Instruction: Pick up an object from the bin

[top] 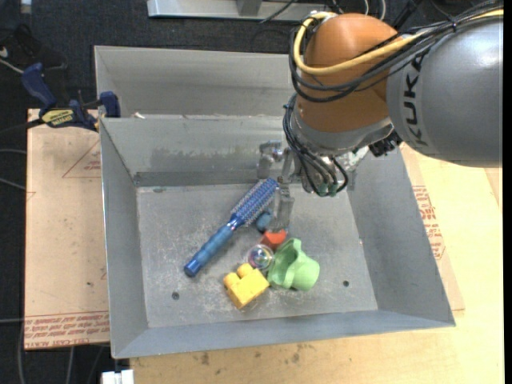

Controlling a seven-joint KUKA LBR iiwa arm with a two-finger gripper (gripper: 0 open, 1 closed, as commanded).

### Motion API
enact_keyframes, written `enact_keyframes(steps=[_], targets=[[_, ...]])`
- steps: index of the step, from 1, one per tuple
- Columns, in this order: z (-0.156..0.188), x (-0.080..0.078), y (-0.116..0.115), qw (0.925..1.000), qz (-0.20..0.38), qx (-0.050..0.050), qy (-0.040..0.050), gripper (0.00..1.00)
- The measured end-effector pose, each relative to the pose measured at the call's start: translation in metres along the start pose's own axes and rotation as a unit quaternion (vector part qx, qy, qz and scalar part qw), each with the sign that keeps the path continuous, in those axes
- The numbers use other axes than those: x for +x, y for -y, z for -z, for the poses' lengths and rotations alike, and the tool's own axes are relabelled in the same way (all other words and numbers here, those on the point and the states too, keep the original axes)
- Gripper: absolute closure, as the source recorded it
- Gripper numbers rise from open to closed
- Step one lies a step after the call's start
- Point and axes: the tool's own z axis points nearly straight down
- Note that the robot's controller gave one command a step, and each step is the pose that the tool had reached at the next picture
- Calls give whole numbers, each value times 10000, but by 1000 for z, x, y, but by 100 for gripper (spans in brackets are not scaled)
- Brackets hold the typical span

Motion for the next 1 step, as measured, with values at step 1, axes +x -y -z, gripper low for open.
enact_keyframes(steps=[1], targets=[[-87,-41,19,9811,1934,2,-18,0]])
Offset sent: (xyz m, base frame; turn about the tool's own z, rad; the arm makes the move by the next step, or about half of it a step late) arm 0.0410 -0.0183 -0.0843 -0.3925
